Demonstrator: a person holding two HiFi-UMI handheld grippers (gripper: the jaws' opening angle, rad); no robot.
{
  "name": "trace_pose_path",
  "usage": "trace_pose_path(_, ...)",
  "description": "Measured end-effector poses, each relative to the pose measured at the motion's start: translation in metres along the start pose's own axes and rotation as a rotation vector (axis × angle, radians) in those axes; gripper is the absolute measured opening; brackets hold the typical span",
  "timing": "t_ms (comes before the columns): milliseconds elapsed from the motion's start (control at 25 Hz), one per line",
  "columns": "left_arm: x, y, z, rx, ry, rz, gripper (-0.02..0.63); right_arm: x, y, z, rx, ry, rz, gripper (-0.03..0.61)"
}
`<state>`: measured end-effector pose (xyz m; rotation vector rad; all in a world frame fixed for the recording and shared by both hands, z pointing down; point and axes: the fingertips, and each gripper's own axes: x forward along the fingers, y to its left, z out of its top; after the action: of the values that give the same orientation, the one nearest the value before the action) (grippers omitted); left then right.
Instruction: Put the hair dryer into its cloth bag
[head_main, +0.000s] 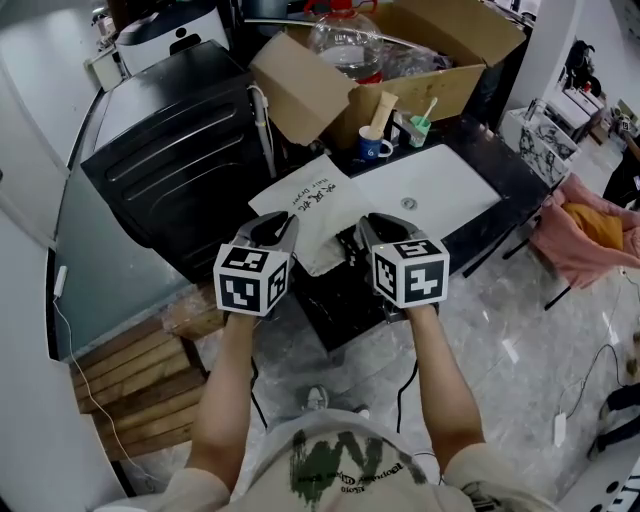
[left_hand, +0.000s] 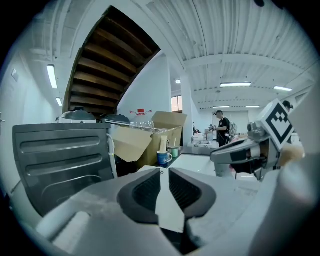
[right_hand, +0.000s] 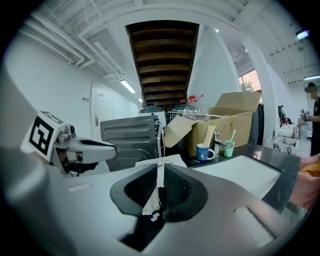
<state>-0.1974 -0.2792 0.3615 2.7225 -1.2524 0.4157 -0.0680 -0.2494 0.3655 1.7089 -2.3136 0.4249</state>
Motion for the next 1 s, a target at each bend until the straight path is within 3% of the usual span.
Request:
trace_pose_path(200,-0.006,0.01,0.001,0.016,-0.012,0.018,0.043,-0.008,-0.001,0.011,-0.009,-0.054,-0.018,0.0)
trace_pose_path(480,-0.013,0.017,0.003,0.007,-0.048,0.044,0.006,-0.013,-0.002,0.02,-0.03,-0.086,-0.034,0.0)
trace_pose_path(1000,-0.014,0.02,0.004,-0.005,-0.059,0.048,0.006,-0.012,0.001,0.02,-0.032,-0.093,-0.035,0.0)
